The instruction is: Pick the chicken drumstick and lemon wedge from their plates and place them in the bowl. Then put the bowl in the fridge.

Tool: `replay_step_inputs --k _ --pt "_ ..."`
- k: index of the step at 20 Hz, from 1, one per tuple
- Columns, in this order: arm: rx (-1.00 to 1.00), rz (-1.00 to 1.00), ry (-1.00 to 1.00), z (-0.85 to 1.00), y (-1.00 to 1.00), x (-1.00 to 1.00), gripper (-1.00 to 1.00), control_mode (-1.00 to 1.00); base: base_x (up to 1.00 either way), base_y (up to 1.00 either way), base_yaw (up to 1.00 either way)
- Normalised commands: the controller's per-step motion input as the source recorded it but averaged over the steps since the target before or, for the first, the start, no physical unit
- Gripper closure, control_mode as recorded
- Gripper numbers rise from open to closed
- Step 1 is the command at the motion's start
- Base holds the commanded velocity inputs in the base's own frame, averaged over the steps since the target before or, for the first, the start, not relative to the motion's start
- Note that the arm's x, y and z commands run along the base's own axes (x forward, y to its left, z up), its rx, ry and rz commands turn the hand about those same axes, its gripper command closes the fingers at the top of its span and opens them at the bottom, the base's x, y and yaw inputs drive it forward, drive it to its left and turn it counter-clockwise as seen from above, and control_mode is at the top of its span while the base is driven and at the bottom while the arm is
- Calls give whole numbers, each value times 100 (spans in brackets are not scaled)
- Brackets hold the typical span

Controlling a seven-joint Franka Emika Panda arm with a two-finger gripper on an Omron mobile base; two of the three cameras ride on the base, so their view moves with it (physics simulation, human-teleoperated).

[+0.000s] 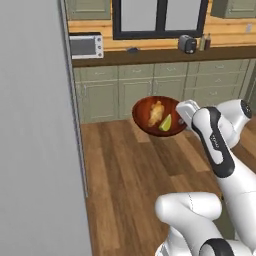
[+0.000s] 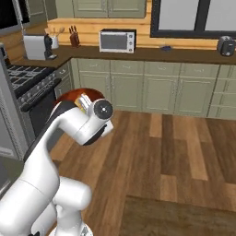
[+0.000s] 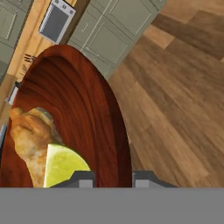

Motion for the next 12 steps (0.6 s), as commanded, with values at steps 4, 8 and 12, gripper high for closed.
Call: replay_step_inputs --k 4,8,12 --pt "0 0 0 0 0 0 100 100 -43 0 12" --pt "0 0 0 0 0 0 100 100 -72 0 2" --pt "0 0 0 0 0 0 100 100 0 0 20"
